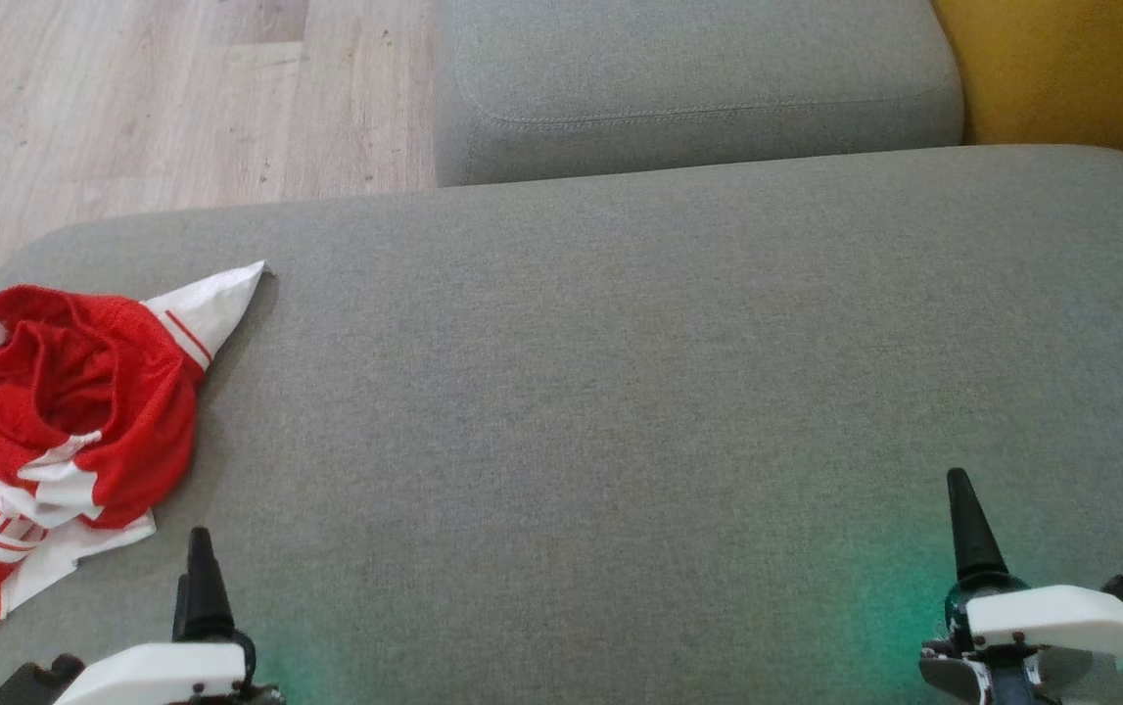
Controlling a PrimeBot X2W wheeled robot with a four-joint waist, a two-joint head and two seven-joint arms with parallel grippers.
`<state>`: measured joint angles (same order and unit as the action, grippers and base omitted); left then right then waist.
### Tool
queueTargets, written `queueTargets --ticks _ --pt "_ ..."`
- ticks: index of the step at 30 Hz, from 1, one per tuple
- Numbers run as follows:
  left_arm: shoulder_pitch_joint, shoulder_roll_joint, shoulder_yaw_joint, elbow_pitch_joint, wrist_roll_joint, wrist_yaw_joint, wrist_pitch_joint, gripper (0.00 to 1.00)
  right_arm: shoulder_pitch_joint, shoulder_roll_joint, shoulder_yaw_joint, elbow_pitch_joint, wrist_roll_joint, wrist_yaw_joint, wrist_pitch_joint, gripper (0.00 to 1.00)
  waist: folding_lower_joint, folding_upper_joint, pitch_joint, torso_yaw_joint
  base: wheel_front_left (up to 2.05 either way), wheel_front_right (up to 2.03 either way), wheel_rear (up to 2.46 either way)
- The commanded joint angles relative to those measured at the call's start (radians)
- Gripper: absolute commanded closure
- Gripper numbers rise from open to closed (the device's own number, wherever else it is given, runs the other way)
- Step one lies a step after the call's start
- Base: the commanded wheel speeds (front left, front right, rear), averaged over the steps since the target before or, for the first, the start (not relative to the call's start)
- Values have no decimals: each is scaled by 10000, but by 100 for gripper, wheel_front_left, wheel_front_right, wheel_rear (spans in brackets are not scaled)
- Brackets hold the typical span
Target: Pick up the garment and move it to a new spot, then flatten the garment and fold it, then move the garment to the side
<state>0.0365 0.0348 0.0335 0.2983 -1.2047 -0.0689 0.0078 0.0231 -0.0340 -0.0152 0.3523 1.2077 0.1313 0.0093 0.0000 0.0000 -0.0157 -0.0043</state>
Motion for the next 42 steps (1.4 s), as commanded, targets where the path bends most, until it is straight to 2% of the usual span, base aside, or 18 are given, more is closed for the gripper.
queueTargets --ticks 1,42 --pt "-258 75 29 -410 429 47 -123 0 -579 -69 161 -397 -359 -2 -127 0 0 0 -13 0 0 0 0" --pt "66 126 -686 -1639 5856 760 -1297 0 -699 -111 1621 -756 -5881 -3 -1306 0 0 0 -396 -41 0 0 0"
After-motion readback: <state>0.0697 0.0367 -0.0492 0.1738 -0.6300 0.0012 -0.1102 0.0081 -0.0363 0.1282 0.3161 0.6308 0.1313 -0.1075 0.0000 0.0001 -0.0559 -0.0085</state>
